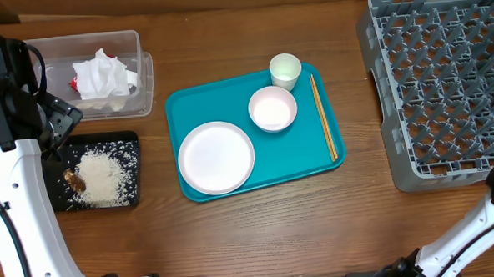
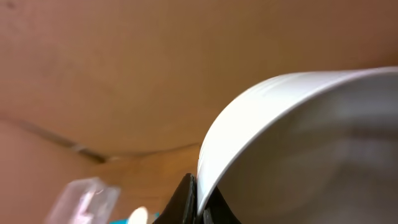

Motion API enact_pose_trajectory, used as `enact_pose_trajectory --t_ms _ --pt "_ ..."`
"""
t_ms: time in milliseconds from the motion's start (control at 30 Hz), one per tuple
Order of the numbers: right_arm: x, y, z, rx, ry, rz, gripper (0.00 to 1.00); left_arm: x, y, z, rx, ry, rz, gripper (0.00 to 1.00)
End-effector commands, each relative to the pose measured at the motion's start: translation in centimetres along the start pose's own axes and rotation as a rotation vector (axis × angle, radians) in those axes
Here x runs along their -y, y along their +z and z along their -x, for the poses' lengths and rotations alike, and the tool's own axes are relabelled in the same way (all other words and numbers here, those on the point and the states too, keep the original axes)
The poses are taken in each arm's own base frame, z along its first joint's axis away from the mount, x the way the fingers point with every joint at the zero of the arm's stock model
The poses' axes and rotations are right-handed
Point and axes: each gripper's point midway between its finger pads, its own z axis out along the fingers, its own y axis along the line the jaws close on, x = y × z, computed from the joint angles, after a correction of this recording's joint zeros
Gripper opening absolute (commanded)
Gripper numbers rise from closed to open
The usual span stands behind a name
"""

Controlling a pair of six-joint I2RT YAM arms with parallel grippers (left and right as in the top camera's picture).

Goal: Sort waste into correct bins and load items into the dishwasher
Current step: 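Set the bowl upright-tilted into the rack and open the right gripper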

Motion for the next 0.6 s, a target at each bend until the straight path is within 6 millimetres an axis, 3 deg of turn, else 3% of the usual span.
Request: enact_pose_trajectory --t_ms 0,233,567 --pt "-0.8 0.8 -1.5 -0.037 0.059 0.235 0.04 -0.2 0.1 0.1 0.006 -0.022 0.013 1.00" --pt "3.6 1.9 -4.1 -0.067 0.218 0.225 0.04 -0.2 0.1 0.1 0.006 -0.022 0.013 1.00" --pt "6.8 -0.1 -5.5 -0.059 0.354 0.194 0.05 -0.2 0.1 0.1 0.006 -0.022 0.013 1.00"
